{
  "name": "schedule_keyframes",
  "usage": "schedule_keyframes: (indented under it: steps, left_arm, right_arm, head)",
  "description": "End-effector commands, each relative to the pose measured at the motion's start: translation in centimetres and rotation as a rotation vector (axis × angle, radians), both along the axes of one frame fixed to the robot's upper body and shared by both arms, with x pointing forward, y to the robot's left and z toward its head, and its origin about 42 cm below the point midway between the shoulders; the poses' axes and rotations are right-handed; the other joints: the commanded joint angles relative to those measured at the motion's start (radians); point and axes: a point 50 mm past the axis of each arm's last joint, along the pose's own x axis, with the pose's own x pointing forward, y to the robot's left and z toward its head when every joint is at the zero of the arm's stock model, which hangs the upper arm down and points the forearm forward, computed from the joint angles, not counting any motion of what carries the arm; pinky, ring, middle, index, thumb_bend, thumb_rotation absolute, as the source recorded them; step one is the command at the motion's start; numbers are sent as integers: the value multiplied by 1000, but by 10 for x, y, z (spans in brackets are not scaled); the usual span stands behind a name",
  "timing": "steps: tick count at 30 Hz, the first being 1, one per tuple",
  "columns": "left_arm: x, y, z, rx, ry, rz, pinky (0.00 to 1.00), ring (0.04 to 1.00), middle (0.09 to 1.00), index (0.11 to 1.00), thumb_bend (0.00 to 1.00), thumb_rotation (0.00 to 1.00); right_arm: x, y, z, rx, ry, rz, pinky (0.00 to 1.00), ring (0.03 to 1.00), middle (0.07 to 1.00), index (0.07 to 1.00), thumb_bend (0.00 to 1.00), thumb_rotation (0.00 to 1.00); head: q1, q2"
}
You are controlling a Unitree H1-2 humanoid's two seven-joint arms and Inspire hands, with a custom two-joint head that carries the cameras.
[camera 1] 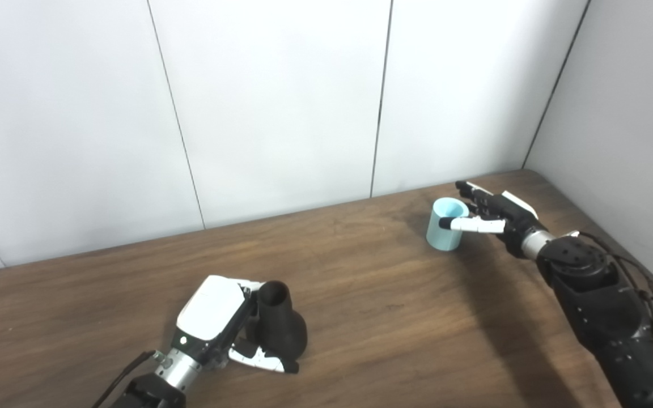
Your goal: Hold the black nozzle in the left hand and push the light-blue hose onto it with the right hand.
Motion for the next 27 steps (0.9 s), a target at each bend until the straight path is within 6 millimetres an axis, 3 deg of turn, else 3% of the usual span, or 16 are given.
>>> schedule_keyframes:
  steps: [1,4,7,9,10,13,15,19,22,24,27]
  left_arm:
    - [-44,33,-70,130,193,36,275,366,466,484,527,0]
    - [-44,33,-70,123,193,34,277,371,403,494,522,0]
    - [-44,33,-70,125,196,35,276,375,397,496,521,0]
    - [-44,34,-69,124,199,36,265,360,458,485,526,0]
    - [-45,34,-69,123,200,36,263,360,426,489,524,0]
    - [-45,35,-69,122,199,34,265,362,396,494,521,0]
    - [-45,35,-68,127,199,33,268,365,395,495,521,0]
    - [-45,36,-69,127,197,32,273,370,395,495,521,0]
    - [-46,36,-69,122,204,32,280,374,396,496,521,0]
    - [-46,37,-69,121,205,32,269,357,457,485,526,0]
    - [-46,37,-69,123,210,32,260,349,471,483,527,0]
  right_arm:
    - [10,-5,27,-60,-87,39,826,943,994,999,805,253]
    - [11,-3,23,-64,-71,55,875,954,999,1000,800,202]
    - [13,0,19,-81,-59,50,914,958,996,1000,787,148]
    - [15,1,15,-95,-62,45,899,939,985,1000,793,127]
    - [15,2,13,-103,-62,40,886,924,971,990,801,129]
    - [17,6,8,-144,-61,16,781,854,915,938,812,115]
    - [18,9,6,-160,-68,-3,706,808,878,890,789,53]
    - [20,14,1,-212,-106,-41,481,600,711,748,746,2]
    - [21,16,1,-252,-133,-51,443,542,616,653,721,0]
    - [21,17,0,-277,-151,-51,412,491,495,538,569,0]
    - [22,16,-2,-336,-174,-55,380,435,474,497,534,0]
  head:
    - [-1,1]
    - [2,6]
    - [6,9]
    - [6,12]
    - [7,13]
    - [8,15]
    - [9,17]
    - [14,21]
    - [20,29]
    - [20,29]
    - [23,32]
